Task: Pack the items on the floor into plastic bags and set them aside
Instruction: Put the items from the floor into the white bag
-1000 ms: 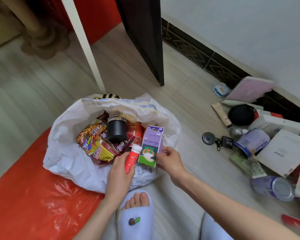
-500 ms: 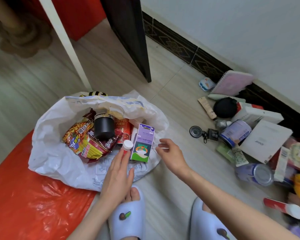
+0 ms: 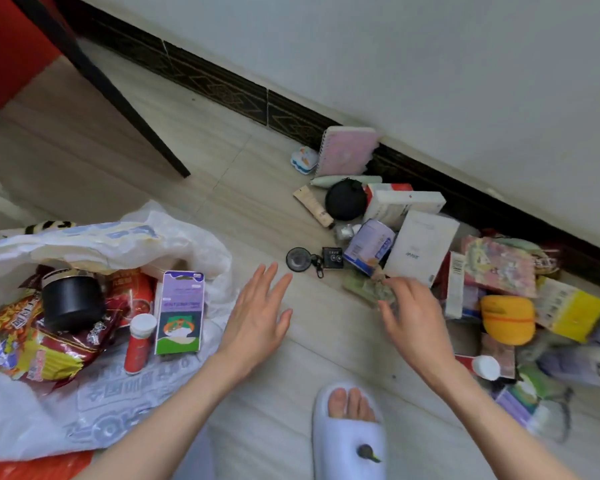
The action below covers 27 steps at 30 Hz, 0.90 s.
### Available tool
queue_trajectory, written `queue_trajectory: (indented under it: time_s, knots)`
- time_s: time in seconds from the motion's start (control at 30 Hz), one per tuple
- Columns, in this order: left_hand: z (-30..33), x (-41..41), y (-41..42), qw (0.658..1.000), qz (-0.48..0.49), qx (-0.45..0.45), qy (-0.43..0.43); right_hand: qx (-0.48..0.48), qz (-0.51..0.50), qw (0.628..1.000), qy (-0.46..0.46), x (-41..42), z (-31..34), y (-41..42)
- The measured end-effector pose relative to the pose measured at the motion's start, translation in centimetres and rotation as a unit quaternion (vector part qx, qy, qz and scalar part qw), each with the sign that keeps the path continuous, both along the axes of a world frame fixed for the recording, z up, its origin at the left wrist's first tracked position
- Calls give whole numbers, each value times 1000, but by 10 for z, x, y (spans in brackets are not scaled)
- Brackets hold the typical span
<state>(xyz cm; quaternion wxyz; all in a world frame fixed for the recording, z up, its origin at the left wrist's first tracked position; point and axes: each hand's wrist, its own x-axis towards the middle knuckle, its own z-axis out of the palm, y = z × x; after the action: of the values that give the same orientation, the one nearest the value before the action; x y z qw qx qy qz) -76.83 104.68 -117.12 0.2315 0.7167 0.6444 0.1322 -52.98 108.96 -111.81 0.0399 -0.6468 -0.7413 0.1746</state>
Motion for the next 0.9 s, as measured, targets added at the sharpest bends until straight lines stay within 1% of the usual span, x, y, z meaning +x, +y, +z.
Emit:
queue_trajectory:
  time_s: [0.1,0.2,0.3,0.4,0.47,0.53,0.6,0.7,0.73,0.8,0.9]
  knots:
    - [-23,14,21,998,-40,-28,35,-15,-37,999,-27,38,-7,-2]
    - [-40,21,45,995,-48,-63,55,-37,-63,997,-34,56,-16,-6]
    - [-53,28,66,992,-51,-93,71,-56,-96,994,2,60,-25,-8]
    - [-59,34,81,987,-78,-103,94,-60,-139,987,50,58,-30,-10]
    - [-60,36,87,986,-89,-100,102,-70,-152,984,60,55,-31,-10]
    - [-61,37,89,987,-83,-74,115,-66,-133,988,45,54,-33,-9]
    - [-58,43,87,991,-51,-46,113,-76,-126,989,29,55,-34,-9]
    - [-52,51,77,991,-14,-73,115,-89,-128,988,24,56,-34,-8]
    - [-51,50,73,990,-11,-86,113,-87,-124,988,20,56,-33,-9]
    - [-48,45,66,991,16,-107,77,-86,-118,989,8,55,-31,-12]
    - [-27,33,58,991,65,-112,-25,-83,-131,988,-11,51,-21,-24]
